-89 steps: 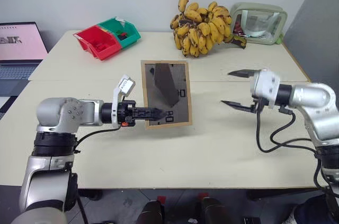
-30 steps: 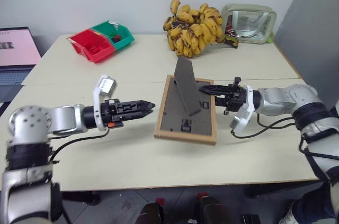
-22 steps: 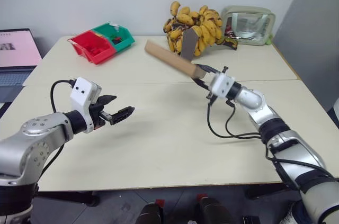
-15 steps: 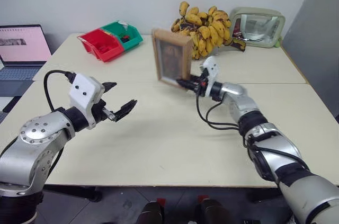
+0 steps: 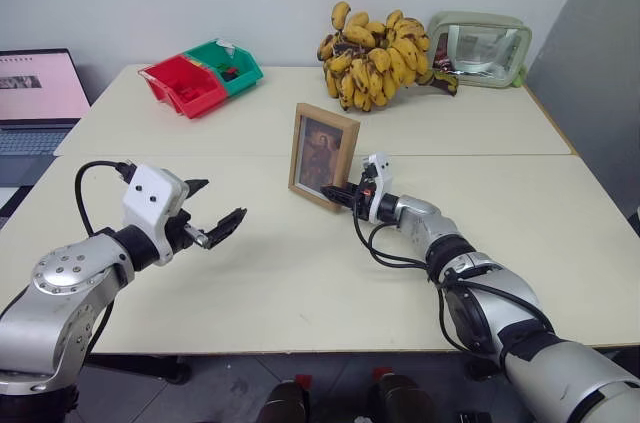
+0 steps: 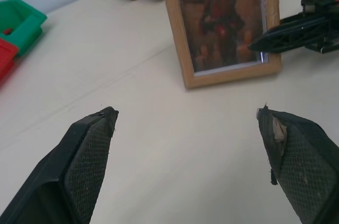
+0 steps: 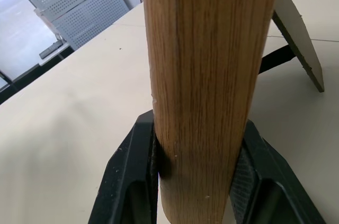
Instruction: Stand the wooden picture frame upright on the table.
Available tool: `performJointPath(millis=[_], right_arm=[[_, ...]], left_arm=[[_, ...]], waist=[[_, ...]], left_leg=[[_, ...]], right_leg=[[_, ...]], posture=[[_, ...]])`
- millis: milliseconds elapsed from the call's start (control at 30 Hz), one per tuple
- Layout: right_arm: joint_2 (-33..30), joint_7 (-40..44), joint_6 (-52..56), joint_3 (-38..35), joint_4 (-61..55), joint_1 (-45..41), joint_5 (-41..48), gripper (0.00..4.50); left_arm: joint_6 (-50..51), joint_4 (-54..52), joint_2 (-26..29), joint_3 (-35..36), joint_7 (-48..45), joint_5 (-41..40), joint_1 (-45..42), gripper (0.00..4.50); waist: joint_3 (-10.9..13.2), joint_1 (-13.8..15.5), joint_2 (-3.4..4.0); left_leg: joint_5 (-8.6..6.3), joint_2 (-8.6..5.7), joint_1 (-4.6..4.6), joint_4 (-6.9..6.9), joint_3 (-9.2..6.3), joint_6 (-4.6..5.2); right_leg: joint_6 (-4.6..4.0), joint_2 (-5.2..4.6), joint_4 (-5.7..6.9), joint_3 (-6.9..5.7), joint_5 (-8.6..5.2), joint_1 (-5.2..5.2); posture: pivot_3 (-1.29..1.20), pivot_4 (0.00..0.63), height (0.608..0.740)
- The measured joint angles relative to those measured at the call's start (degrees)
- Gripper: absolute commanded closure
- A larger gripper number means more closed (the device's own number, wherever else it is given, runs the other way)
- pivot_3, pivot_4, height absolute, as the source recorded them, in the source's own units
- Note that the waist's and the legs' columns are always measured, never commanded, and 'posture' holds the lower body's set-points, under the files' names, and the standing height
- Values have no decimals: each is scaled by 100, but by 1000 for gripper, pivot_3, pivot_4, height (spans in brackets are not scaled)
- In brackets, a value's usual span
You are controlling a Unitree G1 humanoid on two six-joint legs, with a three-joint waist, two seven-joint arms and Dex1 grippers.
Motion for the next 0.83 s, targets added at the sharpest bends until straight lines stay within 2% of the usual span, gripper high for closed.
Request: performJointPath(millis=[67, 233, 367, 433, 567, 667, 733, 833], right_arm=[[-33, -33, -8, 12, -30, 100, -121, 2249], [-100, -118, -111, 34, -155, 332, -374, 985], [-193, -34, -155, 81, -499, 536, -522, 147], [-335, 55, -168, 156, -880, 790, -591, 58], [-1199, -40, 109, 516, -2920, 1974, -1065, 58], [-2076, -298, 1315, 400, -4910, 2786, -1171, 58], [-2507, -334, 2454, 150, -6366, 2790, -867, 58], [-2690, -411, 3685, 39, -7697, 2584, -404, 58]], left_arm=[[-3, 49, -4, -33, -57, 10, -102, 0], [-69, 440, -11, -169, -172, 127, -652, 0], [-88, 597, -46, -263, -218, 213, -745, 0], [-102, 647, -98, -298, -232, 240, -786, 0], [238, 803, -159, -306, -276, 80, -1038, 0], [814, 1242, 87, -228, -458, -225, -1534, 0], [1005, 1639, 305, -164, -593, -274, -2043, 0], [1058, 1969, 354, -206, -871, -342, -2427, 0]], waist=[[-1, 20, -1], [-1, 10, -2], [-2, 10, -2], [-2, 33, -2], [-4, 175, -2], [4, 189, 8], [4, 98, 10], [2, -42, 7]], left_leg=[[0, -1, 1, 0, -3, 0], [0, -2, 1, 0, 1, 0], [0, 1, 1, -1, -2, 0], [0, 1, 0, 0, -6, 0], [-1, -13, -1, 7, -13, 0], [-1, -17, -31, 22, -25, 0], [-1, -5, -38, 24, -9, 0], [-1, 1, -6, 1, 1, 0]], right_leg=[[0, 0, -2, -3, 0, 3], [0, 5, 0, 0, 0, 2], [0, 8, -1, -1, 0, 1], [1, 5, -3, -3, 0, 3], [4, -14, -19, -14, -2, 22], [6, -15, -14, -24, -2, 1], [6, -4, -2, -11, -2, -23], [2, 8, -1, -4, -3, -10]], posture=[[0, 150, 740], [0, 150, 740], [0, 150, 740], [0, 150, 740], [0, 150, 740], [0, 150, 740], [0, 150, 740], [0, 150, 740]])
